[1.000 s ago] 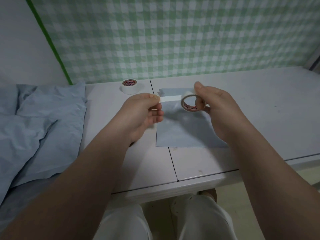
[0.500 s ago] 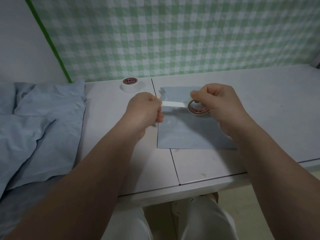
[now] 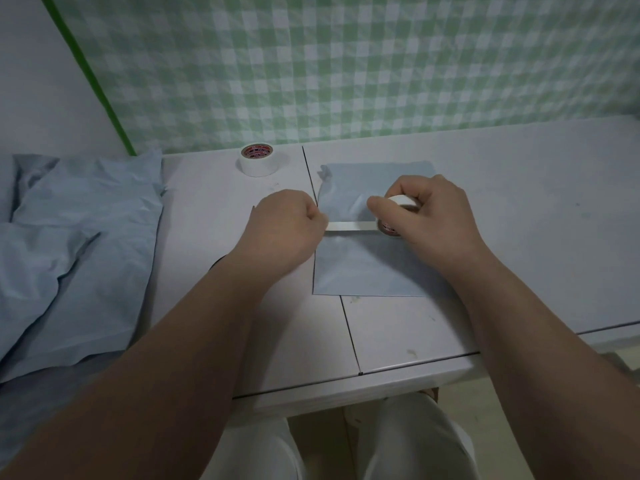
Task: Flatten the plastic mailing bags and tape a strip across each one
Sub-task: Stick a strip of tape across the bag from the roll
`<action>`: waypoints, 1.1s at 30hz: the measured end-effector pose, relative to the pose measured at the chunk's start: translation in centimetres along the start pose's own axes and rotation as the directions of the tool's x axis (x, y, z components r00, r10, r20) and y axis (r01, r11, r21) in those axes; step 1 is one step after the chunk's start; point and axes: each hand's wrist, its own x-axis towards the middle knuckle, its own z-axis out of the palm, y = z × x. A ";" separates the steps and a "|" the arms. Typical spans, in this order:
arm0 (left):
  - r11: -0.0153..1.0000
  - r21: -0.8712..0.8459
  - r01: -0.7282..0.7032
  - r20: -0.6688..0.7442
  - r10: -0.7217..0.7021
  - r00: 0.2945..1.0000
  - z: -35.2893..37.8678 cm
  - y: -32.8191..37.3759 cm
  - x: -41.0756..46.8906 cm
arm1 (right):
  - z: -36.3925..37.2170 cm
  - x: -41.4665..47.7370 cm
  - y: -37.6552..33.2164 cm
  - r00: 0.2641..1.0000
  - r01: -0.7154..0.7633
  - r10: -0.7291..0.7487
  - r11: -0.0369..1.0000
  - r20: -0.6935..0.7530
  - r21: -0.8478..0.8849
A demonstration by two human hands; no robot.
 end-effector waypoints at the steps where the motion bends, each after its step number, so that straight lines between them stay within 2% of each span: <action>1: 1.000 0.019 0.004 0.005 -0.004 1.000 0.1 -0.1 0.0 | 0.1 -0.1 0.0 1.000 -0.001 0.001 1.000 0.009 -0.008; 13: 0.994 0.104 0.021 -0.010 -0.021 1.000 0.5 -0.5 0.2 | 0.6 0.0 0.0 0.998 0.029 -0.024 0.997 0.061 -0.077; 26: 0.982 0.186 -0.018 -0.014 0.021 1.000 0.8 -0.6 0.2 | 0.9 0.0 0.1 0.993 0.072 -0.062 0.991 0.096 -0.109; 33: 0.957 0.284 -0.062 -0.037 0.076 0.996 1.4 -0.6 0.0 | 1.1 -0.1 0.2 0.993 0.085 -0.074 0.990 0.096 -0.116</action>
